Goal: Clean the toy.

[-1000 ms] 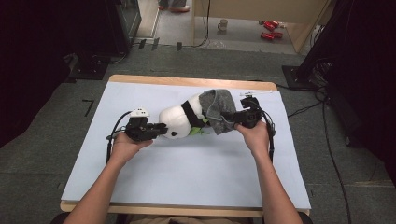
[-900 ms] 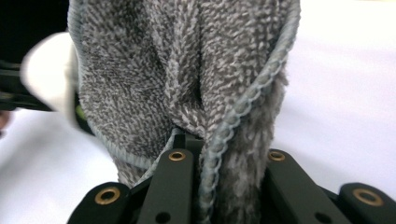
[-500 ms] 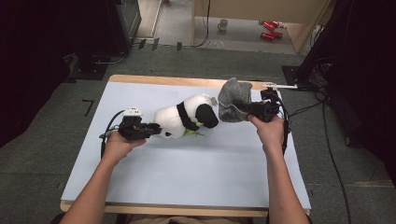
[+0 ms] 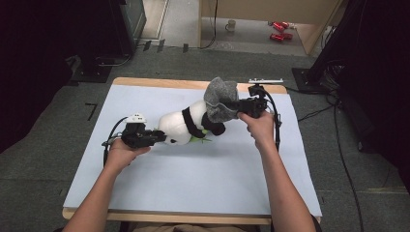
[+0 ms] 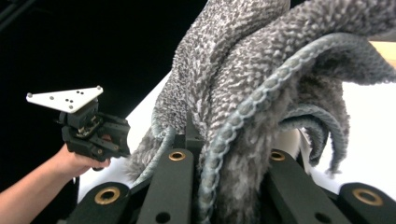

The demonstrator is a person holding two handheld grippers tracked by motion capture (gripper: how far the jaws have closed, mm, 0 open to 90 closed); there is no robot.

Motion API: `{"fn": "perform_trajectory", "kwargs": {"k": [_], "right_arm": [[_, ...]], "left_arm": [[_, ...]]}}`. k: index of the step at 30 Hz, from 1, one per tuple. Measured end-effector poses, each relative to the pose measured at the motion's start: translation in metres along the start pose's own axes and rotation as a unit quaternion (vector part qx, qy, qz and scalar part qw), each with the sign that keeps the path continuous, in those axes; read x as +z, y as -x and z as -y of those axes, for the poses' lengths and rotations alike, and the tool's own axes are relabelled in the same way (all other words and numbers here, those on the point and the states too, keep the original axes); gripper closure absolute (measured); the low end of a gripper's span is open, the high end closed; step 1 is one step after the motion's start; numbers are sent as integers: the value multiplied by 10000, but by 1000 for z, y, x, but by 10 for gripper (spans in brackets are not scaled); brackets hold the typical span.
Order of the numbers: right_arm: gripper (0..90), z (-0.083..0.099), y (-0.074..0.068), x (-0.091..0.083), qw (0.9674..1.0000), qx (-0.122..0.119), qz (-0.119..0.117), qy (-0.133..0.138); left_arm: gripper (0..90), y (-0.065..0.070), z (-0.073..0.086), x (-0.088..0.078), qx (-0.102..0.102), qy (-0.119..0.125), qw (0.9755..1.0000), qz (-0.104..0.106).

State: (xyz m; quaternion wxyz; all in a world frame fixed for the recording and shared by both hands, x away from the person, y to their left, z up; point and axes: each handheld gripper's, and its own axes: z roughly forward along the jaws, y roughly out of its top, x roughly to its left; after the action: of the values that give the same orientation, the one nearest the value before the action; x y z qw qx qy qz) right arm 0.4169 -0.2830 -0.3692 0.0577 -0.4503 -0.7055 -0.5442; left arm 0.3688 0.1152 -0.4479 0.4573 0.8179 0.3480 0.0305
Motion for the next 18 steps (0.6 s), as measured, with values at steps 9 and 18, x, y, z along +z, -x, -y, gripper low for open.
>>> {"fn": "perform_trajectory", "kwargs": {"k": [9,18], "right_arm": [[811,15,25,27,9972,-9,686,-299],[812,25,33,33,9914,-106,1227,-437]], "left_arm": [[704,-1,0,2,-196,67,9998,41],[704,-3,-1,2,-244,77,9997,64]]}}
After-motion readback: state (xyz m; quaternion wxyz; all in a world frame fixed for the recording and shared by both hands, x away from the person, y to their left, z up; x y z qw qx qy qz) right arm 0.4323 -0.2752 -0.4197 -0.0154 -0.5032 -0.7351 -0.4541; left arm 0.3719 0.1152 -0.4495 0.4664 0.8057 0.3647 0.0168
